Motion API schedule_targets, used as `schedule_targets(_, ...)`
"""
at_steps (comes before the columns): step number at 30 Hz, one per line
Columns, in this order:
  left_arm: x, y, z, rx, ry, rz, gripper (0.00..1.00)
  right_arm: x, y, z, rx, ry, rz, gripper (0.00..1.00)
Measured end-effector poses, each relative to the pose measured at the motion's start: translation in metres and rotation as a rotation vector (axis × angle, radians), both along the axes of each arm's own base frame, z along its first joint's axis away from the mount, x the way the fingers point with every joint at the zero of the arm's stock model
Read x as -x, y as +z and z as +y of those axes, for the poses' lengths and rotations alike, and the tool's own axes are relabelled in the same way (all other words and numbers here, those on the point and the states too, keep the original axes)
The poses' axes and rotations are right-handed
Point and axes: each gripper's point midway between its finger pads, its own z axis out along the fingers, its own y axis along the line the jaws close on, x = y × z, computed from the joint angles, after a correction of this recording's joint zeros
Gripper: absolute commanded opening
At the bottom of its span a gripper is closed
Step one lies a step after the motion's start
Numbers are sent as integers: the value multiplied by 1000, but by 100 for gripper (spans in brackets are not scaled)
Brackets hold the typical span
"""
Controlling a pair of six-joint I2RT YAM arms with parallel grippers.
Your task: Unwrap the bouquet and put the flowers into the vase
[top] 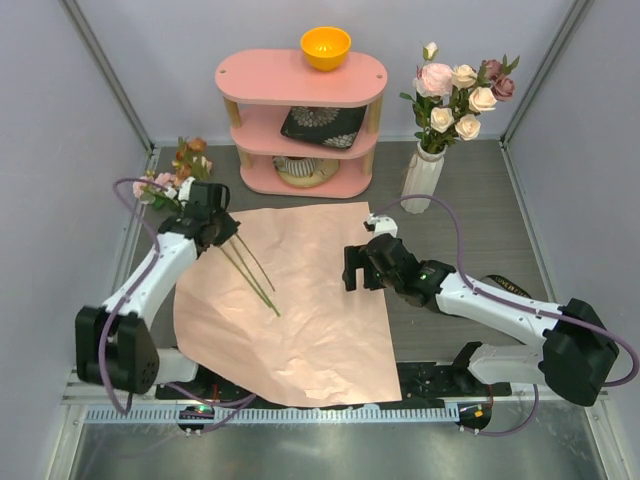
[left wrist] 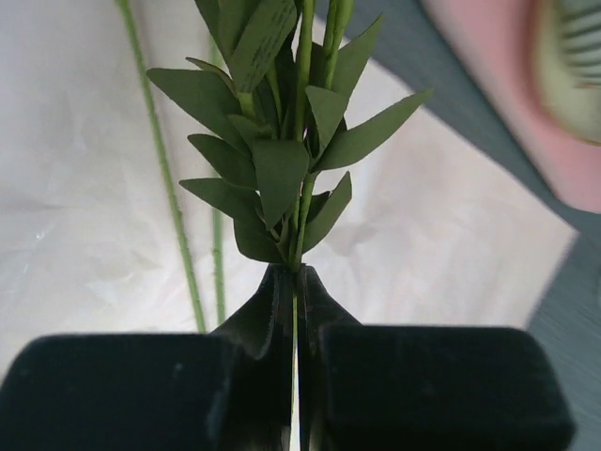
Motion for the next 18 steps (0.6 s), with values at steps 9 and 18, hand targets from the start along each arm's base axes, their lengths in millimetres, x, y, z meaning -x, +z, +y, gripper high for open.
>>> schedule_targets(9,40,157,-33,119,-331,-607,0,-18,32,-11,42,-37,-80,93)
schedule_targets(18,95,170,-102,242,-887,-825,0,7,160,64,-298,397,-239,92)
